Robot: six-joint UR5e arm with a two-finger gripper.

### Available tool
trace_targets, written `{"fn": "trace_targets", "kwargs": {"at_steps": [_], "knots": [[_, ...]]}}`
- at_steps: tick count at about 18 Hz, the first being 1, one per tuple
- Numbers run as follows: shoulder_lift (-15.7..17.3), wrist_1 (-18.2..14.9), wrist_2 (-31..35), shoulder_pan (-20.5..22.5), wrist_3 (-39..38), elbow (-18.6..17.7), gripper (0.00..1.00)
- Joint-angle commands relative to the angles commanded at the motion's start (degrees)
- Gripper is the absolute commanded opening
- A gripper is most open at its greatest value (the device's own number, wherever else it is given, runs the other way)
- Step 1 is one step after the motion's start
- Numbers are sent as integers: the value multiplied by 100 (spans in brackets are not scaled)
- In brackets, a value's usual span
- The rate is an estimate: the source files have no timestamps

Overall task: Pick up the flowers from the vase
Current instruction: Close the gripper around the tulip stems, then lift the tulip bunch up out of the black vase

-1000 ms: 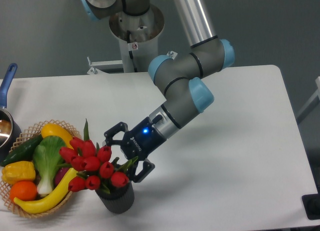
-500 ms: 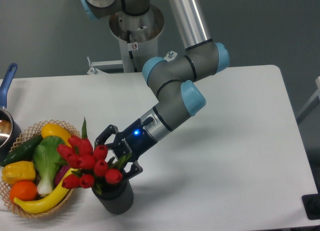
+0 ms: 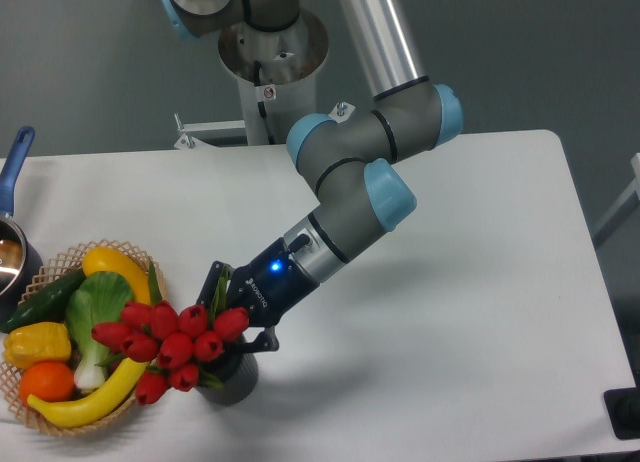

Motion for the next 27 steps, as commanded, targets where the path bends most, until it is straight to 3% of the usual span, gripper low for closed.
{"fn": "trace_targets", "kwargs": {"at_steps": [17,27], "knots": [[264,0,-79,158,-272,-88,0],[791,9,-544,316,-1186,-105,0]]}}
